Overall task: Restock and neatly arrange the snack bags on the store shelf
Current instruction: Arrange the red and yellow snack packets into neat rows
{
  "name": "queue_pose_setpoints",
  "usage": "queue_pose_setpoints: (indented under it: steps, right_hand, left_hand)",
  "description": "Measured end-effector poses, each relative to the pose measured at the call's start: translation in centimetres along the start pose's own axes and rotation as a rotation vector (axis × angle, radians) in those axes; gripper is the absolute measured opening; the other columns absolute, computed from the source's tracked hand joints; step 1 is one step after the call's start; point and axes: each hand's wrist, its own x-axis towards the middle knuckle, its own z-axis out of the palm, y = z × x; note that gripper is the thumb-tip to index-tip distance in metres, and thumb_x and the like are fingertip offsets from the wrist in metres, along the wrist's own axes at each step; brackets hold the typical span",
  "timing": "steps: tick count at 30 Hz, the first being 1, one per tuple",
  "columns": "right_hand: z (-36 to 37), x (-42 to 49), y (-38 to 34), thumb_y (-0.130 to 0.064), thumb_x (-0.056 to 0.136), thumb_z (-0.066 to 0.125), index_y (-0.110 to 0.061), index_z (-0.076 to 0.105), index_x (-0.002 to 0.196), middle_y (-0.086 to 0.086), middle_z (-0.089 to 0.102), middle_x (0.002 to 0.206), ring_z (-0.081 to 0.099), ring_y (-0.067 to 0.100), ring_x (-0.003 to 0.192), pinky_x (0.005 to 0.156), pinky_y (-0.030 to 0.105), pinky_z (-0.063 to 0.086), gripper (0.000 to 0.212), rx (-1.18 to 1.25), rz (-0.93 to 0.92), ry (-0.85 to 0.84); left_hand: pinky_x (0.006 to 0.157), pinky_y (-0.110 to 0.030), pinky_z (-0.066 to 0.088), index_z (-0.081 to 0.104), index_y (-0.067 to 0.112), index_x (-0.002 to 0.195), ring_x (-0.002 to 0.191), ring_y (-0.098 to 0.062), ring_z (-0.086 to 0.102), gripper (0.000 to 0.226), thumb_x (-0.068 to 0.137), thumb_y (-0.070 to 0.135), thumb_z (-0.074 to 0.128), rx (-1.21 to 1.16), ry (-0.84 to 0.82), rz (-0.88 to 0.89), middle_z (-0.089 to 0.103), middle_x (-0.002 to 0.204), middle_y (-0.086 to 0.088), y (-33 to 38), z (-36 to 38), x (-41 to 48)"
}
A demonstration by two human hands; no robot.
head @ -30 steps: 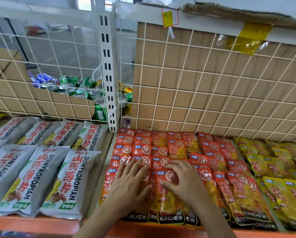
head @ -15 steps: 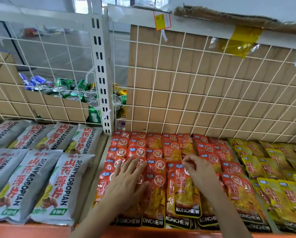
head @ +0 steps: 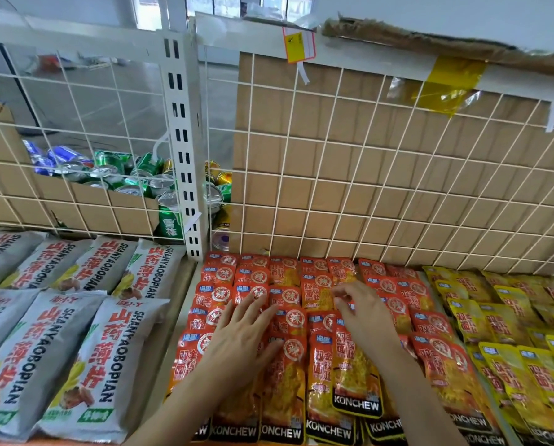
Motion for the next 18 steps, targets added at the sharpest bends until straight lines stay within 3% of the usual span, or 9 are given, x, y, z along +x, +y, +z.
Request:
queue_pose_setpoints:
  steps: [7,13,18]
  right_hand:
    - [1.9,4.0,-2.7,-0.033,0.094,0.051,-0.023,0.056,0.122,-0.005,0.050,0.128,0.041,0.014,0.126,0.104,0.028,0.030,0.030,-0.126,-0.078,-0.229]
    - [3.1,5.8,-3.7,-0.047,0.085,0.057,-0.019,0.059,0.115,-0.001,0.051,0.114,0.046,0.016,0.111,0.095,0.031,0.037,0.042,-0.321,-0.093,-0.370]
    - [3.4,6.6,-3.5,-0.039,0.083,0.064,-0.019,0.060,0.100,-0.004,0.055,0.107,0.049,0.011,0.099,0.086,0.025,0.037,0.027,-0.163,-0.001,-0.362]
  left_hand:
    - [0.112,-0.033,-0.011,0.005,0.037,0.147,0.144,-0.012,-0.005,0.114,0.048,0.080,-0.033,0.012,0.008,-0.017,0.000,0.157,0.010,-0.3,-0.2,1.6]
    - [0.108,-0.031,-0.013,0.007,0.035,0.147,0.144,-0.013,-0.008,0.103,0.057,0.080,-0.015,0.003,-0.019,-0.018,-0.003,0.157,0.009,-0.9,-0.9,2.6]
    - [0.109,-0.032,-0.015,0.004,0.036,0.147,0.141,-0.009,-0.012,0.102,0.057,0.081,-0.009,0.007,-0.042,-0.010,-0.006,0.157,0.009,-1.3,-1.1,3.0]
